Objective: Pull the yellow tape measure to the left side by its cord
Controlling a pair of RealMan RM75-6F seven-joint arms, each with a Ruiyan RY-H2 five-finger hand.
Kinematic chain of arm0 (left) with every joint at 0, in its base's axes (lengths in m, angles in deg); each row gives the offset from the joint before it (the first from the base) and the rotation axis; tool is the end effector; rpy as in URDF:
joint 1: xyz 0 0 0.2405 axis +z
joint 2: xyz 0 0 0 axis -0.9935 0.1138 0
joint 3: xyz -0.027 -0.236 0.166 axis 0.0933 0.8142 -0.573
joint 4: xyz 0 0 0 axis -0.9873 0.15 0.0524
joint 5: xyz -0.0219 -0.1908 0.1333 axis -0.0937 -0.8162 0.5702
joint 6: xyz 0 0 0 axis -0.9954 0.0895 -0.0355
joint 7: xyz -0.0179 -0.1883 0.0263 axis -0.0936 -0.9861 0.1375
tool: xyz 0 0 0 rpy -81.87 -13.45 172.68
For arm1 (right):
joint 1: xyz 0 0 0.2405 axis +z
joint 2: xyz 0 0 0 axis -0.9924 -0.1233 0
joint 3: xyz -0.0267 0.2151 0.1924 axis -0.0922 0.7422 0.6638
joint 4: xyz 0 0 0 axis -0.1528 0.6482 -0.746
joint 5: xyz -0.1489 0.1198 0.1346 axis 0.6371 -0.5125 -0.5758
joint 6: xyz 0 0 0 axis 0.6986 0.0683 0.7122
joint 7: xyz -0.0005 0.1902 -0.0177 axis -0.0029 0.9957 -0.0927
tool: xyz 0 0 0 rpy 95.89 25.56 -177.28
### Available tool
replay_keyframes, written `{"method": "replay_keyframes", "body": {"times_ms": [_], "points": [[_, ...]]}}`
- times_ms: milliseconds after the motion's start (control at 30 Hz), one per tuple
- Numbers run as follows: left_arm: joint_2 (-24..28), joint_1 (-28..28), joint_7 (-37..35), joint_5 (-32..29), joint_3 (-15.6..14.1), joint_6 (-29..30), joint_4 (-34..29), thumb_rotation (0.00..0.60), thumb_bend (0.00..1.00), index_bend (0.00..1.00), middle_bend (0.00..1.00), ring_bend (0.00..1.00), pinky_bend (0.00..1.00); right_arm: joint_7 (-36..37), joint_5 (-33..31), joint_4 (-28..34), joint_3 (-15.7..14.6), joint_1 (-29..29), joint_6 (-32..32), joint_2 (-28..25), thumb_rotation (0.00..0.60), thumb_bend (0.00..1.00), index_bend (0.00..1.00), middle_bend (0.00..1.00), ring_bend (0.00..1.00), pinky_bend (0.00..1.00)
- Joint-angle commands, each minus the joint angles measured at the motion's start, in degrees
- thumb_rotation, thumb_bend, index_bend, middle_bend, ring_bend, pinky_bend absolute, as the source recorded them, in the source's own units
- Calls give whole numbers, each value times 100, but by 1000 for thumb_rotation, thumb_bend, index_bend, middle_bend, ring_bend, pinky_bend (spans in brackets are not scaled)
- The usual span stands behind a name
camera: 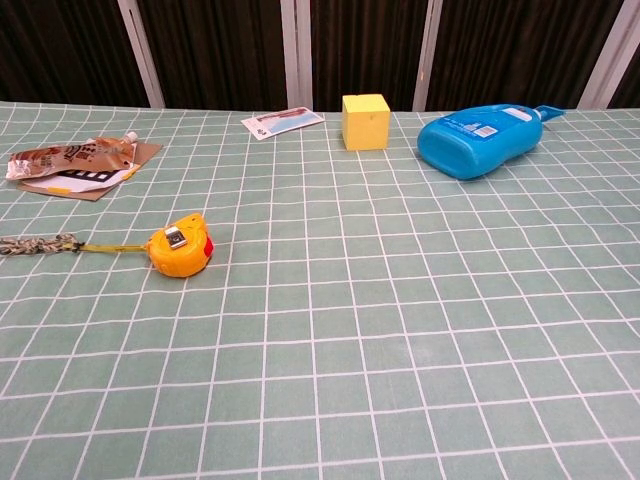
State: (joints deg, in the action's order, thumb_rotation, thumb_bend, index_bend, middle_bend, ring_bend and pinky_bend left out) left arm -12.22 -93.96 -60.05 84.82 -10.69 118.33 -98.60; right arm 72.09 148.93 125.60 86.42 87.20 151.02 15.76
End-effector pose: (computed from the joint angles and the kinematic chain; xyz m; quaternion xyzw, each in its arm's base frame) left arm -0.2927 0.2188 0.1096 -0.6623 -0.3279 -0.3901 0.5492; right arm -0.3298 -0.2175 0.1440 0.6347 -0.3549 0.4214 0.5419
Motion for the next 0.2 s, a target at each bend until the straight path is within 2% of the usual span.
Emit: {"method": "replay_keyframes", "body": {"times_ms": [33, 200], "points": [[-5, 265, -254, 201, -145, 188, 293, 600, 0, 0, 0, 0, 0, -37, 25, -1, -4, -1, 19, 16, 600, 219, 0, 0, 0, 0], [-61, 280, -351, 148, -31, 47, 347, 600, 0, 0, 0, 0, 0, -38, 18, -4, -2, -9, 39, 28, 600, 220, 0, 0, 0, 0]]}}
